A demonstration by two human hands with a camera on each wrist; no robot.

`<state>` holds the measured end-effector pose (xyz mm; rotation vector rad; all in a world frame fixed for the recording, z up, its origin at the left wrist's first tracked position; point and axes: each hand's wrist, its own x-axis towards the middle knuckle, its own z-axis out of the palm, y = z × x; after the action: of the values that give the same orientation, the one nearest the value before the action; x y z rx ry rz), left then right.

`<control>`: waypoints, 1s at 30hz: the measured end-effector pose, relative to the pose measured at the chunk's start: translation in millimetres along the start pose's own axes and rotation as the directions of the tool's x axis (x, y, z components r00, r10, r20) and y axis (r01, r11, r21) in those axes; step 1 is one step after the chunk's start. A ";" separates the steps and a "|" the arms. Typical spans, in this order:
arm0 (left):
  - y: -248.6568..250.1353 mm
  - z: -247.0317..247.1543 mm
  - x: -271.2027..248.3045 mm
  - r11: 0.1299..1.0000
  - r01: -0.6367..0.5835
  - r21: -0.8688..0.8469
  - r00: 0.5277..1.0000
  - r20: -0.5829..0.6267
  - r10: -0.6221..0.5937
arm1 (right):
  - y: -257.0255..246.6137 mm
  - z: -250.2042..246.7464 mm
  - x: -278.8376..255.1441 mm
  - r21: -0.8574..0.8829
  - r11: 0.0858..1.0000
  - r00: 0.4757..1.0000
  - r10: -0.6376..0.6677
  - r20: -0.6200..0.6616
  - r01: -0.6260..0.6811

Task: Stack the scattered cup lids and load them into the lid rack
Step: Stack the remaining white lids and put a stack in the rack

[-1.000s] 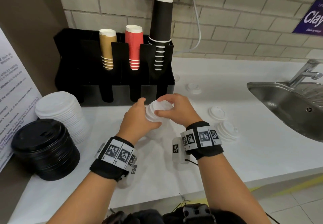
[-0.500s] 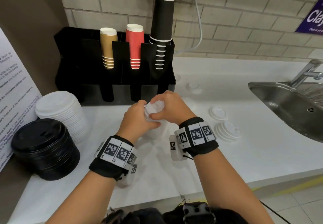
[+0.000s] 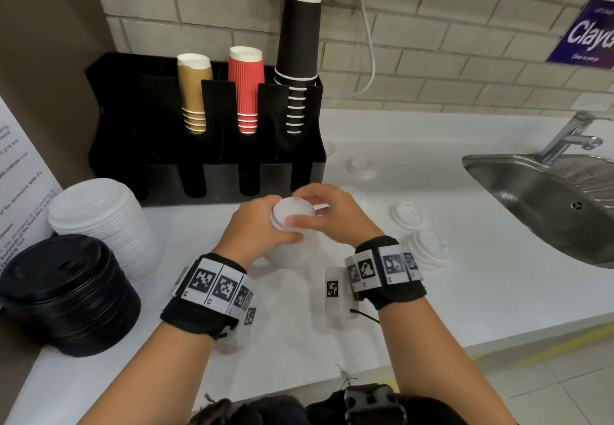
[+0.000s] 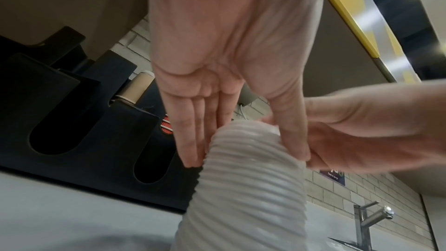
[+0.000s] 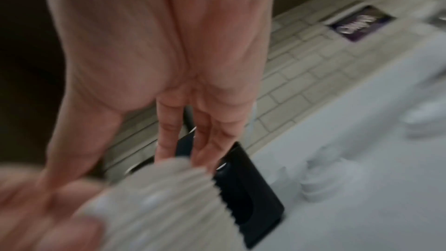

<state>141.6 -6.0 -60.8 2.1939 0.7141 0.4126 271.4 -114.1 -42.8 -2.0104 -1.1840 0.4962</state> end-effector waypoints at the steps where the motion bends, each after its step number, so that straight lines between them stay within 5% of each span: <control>1: 0.0 -0.9 1.2 1.000 0.006 0.001 1.000 0.000 -0.006 | 7.7 -8.1 -2.1 0.017 0.999 0.998 0.047 -0.036 -0.047; 3: -0.7 -2.2 3.1 1.000 0.020 -0.001 1.000 0.003 -0.020 | 29.3 -32.6 -5.1 -0.122 0.960 0.963 0.235 -0.131 -0.251; 6: -2.6 -1.1 4.5 1.000 0.022 0.010 1.000 0.006 -0.023 | 65.8 -73.1 -17.2 -0.384 0.669 0.770 0.579 -0.268 -0.637; 9: -4.1 -0.2 4.8 1.000 0.020 0.018 1.000 -0.002 -0.020 | 95.2 -96.5 -36.5 -0.391 0.518 0.637 0.711 -0.297 -0.761; 18: -4.4 -1.1 5.9 1.000 0.019 0.024 1.000 0.004 -0.019 | 92.4 -84.2 -22.2 -0.363 0.740 0.797 0.604 -0.012 -0.566; 25: -1.8 -0.6 2.0 0.999 0.027 0.026 1.000 -0.008 -0.027 | 51.7 -60.5 -4.2 -0.105 0.959 0.964 0.255 -0.071 -0.262; 30: 1.1 1.0 -1.7 0.999 0.034 0.036 0.999 -0.020 -0.034 | 22.5 -34.4 -4.9 0.040 0.999 1.000 -0.011 -0.019 0.012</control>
<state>141.2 -8.2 -60.7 2.2113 0.7738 0.4068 304.1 -138.9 -37.5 -1.9692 -1.1648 0.4902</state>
